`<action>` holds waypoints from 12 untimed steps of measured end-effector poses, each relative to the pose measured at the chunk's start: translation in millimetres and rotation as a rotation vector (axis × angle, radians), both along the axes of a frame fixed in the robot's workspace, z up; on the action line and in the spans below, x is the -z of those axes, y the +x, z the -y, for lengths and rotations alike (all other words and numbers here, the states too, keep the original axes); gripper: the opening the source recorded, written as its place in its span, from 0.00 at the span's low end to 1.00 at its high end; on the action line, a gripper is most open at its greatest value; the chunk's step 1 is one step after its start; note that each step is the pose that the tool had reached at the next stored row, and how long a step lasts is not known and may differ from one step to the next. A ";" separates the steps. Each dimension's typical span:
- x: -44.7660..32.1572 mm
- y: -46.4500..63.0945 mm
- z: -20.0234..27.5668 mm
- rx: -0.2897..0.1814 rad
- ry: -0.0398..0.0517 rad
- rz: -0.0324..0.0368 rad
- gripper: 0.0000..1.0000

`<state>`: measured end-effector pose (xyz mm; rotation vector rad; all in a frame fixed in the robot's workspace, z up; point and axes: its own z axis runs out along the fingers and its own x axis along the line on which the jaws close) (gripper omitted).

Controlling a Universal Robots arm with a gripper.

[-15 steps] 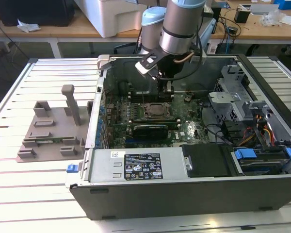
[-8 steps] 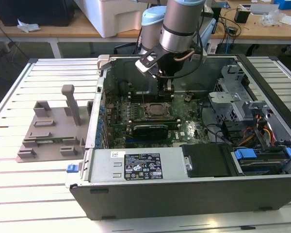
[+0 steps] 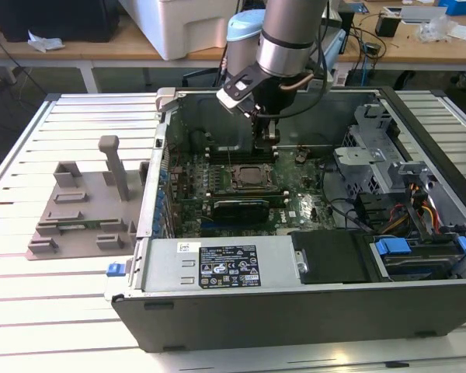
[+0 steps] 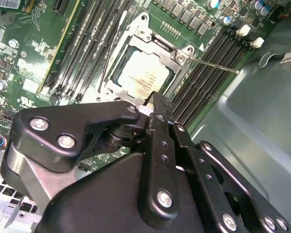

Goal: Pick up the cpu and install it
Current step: 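Close the cpu cover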

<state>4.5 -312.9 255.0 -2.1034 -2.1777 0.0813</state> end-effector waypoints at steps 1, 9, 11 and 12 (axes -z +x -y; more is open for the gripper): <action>-0.3 0.0 0.0 0.000 -0.0002 0.0000 0.11; -21.0 0.0 0.0 0.000 -0.0003 -0.0001 0.11; -24.7 0.0 0.0 0.000 -0.0003 -0.0001 0.11; -26.8 0.0 0.0 0.000 -0.0003 -0.0001 0.11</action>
